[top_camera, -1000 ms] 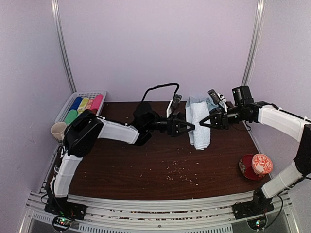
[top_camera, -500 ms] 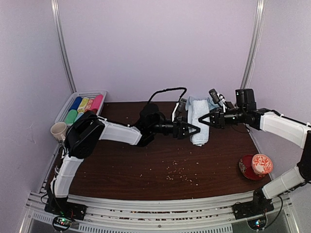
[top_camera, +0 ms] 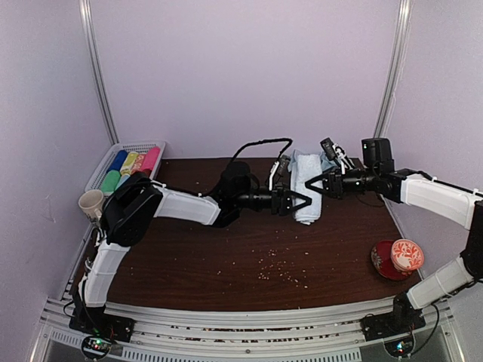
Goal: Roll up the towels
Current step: Pass from the right arm to the left
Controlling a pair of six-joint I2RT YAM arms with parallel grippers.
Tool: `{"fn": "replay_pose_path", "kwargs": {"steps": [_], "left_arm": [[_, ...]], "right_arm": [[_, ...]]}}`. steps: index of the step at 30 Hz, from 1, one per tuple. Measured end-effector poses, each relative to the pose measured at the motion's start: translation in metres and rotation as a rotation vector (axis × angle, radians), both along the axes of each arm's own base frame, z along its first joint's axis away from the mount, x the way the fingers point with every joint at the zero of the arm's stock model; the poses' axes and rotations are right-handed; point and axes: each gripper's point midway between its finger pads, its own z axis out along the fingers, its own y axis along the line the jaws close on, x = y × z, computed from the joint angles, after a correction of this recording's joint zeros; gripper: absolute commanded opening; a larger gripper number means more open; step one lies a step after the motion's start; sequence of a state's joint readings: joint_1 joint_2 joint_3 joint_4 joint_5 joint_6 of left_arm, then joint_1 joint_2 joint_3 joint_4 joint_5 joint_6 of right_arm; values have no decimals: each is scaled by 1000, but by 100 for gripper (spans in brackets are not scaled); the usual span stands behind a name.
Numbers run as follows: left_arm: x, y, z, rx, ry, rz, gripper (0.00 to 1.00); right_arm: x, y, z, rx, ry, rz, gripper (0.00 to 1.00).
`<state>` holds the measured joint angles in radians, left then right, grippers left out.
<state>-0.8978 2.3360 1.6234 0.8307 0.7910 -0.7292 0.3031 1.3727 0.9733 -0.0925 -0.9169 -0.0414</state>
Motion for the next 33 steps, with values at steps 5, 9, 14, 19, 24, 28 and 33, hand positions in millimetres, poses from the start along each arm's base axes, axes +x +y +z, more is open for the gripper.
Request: {"fn": "replay_pose_path", "kwargs": {"steps": [5,9,14,19,24,28,33], "left_arm": [[9,-3,-6,40,8,46,59],[17,-8,-11,76,9,91,51],[23,-11,-18,117,15,134,14],[27,-11,-23,146,27,156,0],[29,-10,-28,160,34,176,0],[26,3,-48,255,69,222,0],[32,43,-66,450,106,319,0]], "right_arm": [[6,-2,-4,-25,-6,-41,15],[10,-2,-7,-45,-3,-78,15],[15,-2,-13,-71,3,-119,19],[22,-4,-18,-93,3,-158,26],[23,-6,-20,-101,8,-173,53],[25,-11,-23,-104,29,-186,80],[37,-33,-20,-102,25,-236,100]]}}
